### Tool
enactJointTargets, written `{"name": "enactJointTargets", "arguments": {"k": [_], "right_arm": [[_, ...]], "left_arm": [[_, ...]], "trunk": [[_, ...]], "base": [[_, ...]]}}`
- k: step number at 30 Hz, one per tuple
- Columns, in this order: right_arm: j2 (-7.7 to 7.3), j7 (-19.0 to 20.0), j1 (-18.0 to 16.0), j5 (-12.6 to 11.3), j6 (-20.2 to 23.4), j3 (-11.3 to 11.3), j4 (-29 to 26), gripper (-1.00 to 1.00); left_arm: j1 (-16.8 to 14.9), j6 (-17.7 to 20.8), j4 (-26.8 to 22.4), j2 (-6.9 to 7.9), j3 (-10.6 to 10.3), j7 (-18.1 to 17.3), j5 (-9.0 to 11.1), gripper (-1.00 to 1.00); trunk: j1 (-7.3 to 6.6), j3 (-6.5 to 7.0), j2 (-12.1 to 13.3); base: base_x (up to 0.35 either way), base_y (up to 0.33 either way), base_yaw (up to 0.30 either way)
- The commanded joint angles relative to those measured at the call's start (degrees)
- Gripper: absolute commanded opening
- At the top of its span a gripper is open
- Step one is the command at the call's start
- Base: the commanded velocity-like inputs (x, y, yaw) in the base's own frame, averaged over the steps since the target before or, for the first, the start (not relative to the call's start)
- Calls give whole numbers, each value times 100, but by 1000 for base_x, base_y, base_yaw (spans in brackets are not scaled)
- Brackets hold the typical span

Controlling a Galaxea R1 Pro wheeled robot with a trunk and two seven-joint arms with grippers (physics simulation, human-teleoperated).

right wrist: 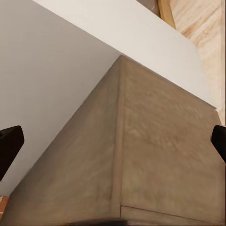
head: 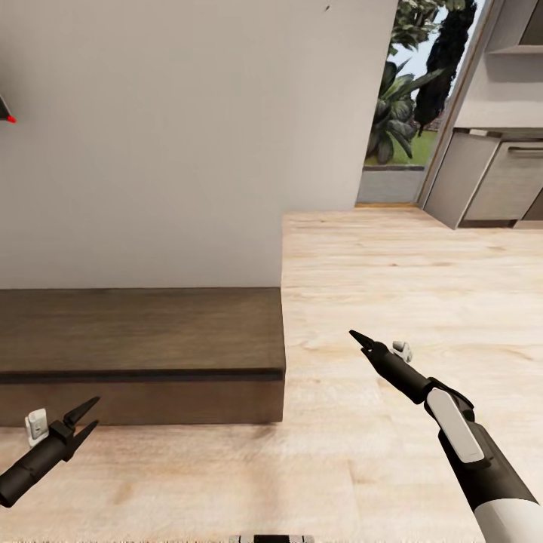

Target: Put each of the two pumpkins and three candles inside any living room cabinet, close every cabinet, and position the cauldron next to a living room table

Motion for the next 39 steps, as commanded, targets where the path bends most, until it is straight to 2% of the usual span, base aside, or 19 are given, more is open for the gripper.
{"name": "enactJointTargets", "arguments": {"k": [1,9,16,25,30,39], "right_arm": [[-1,11,-3,-30,40,-10,0,100],[-3,21,-3,-30,40,-10,0,100],[-3,81,-3,-30,40,-10,0,100],[-3,95,-3,-22,40,-10,0,100],[4,95,-3,-21,40,-5,-2,100],[5,95,-3,-21,39,-1,-9,100]], "left_arm": [[-3,41,3,5,12,-40,22,100],[-3,31,3,12,86,-288,12,100],[-3,27,3,12,88,-371,-1,100],[-3,18,3,19,88,-820,-73,100],[-1,22,3,20,88,-870,-77,100],[5,14,3,21,88,-923,-77,100]], "trunk": [[1,-27,-3],[22,-205,-14],[40,-360,-24],[63,-559,-36],[76,-670,-42],[76,-670,-42]], "base": [[0,0,0],[0,0,0],[0,0,0],[0,0,0],[0,0,0],[0,0,0]]}}
